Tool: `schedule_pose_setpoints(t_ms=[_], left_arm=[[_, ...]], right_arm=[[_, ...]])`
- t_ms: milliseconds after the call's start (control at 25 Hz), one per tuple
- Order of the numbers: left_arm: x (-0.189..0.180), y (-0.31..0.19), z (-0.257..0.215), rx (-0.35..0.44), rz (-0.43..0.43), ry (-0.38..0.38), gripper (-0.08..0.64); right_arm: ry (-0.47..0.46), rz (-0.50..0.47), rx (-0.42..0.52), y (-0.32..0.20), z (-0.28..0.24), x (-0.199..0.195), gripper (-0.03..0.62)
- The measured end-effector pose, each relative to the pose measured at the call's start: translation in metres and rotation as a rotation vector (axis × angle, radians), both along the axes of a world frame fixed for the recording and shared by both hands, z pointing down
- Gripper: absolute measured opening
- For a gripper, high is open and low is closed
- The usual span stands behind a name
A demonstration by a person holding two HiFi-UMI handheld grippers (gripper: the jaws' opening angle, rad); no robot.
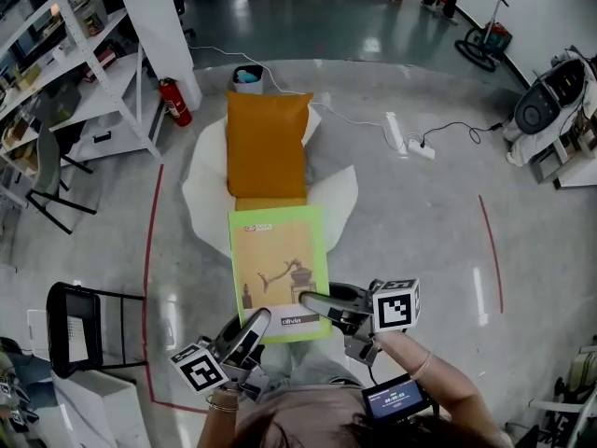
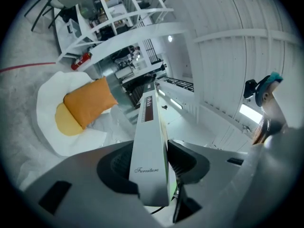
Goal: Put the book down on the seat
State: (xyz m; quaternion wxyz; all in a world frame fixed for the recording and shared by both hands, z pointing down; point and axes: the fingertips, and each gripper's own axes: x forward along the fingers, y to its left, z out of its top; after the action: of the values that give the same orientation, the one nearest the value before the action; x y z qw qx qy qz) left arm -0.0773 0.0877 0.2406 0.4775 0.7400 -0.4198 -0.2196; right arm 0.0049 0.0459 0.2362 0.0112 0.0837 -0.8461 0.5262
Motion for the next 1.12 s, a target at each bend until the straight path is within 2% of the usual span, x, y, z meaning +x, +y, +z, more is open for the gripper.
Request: schedule_pose_setpoints(t_ms=[440,760,920,1120], left_arm=[[-0.025,-0.054,0.022,-0.056,0.071,0.009,0.184],[-0.064,-0.1,0.043,-0.094,0.142,0.026,0.184],[-0.082,-0.125,0.055,-0.112,0.153,0.062,0.184],[-0.083,-0.13,0.071,-0.128,0.154,0.069,0.184]], right_arm=[[0.046,0.025,-0.065,-0.049,0.024,-0.024,0.191],[0.1,0.026,-0.102,-0.092,0.043,-0.064,0.191],[0.135,0.03,-0.088,-0.118,0.052,-0.082,0.192],[0.14,0.033,-0.092,-0.123,0.067,-0.084,0.192]])
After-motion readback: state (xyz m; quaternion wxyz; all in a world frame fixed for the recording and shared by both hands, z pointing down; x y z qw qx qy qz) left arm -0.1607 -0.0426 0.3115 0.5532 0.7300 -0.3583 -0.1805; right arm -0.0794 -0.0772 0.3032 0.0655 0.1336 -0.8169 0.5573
